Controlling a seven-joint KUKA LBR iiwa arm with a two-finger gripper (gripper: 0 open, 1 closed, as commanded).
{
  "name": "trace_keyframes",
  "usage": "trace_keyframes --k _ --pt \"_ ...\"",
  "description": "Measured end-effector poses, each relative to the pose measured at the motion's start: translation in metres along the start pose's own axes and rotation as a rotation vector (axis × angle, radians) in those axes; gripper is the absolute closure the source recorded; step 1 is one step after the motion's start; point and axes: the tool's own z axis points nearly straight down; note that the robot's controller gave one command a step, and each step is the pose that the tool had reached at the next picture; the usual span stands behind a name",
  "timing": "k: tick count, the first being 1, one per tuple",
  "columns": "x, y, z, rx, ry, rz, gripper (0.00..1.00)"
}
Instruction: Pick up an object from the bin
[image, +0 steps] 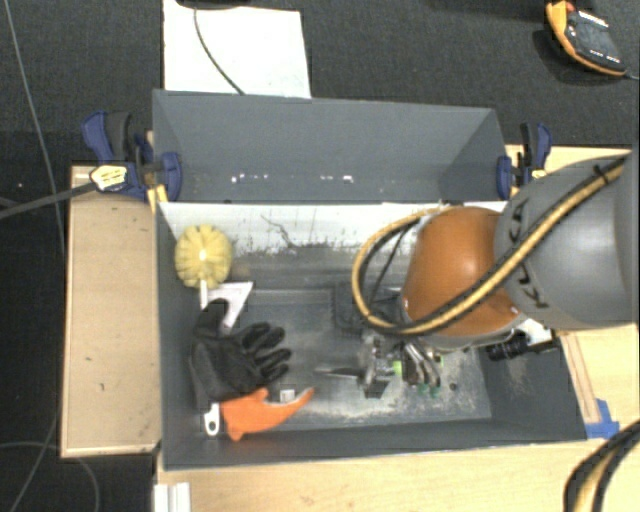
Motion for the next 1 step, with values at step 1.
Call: trace_keyframes --k 1 --pt "0.0003 -0.0001 -0.0078 0.0 0.001 0.0 1.0"
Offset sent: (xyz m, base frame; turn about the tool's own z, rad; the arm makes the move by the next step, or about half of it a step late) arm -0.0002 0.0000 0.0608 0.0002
